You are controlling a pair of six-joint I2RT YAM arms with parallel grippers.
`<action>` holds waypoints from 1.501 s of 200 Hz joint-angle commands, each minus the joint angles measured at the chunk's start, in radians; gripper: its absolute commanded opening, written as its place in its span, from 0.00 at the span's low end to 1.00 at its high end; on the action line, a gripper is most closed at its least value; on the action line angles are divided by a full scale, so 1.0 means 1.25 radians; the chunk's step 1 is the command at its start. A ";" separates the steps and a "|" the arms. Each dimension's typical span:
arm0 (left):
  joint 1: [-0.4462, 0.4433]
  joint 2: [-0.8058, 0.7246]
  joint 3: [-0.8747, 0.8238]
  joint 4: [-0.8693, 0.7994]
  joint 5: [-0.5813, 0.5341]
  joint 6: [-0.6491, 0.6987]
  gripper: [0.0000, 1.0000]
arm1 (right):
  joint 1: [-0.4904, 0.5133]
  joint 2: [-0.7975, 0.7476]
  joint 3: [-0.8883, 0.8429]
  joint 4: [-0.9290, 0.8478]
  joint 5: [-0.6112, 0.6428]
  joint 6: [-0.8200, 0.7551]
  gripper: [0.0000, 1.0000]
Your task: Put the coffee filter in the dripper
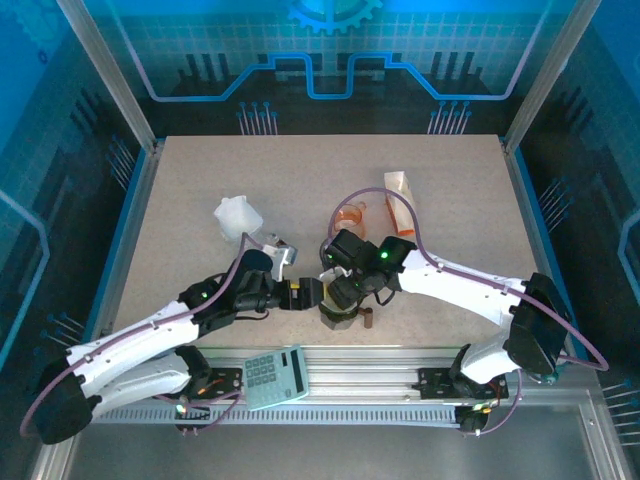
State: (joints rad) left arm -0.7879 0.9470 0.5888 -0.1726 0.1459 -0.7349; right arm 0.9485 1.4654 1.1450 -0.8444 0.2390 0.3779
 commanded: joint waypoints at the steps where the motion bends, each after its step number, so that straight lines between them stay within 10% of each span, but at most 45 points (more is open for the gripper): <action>1: 0.010 0.008 0.030 0.006 -0.024 -0.009 0.86 | 0.004 0.007 -0.025 -0.008 0.040 0.009 0.77; 300: 0.012 -0.002 0.005 -0.006 0.002 -0.022 0.74 | -0.016 -0.130 -0.059 0.050 0.014 0.022 0.81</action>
State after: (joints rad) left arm -0.7807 0.9508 0.5987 -0.1757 0.1383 -0.7605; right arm 0.9409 1.2957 1.0462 -0.7841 0.2790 0.4183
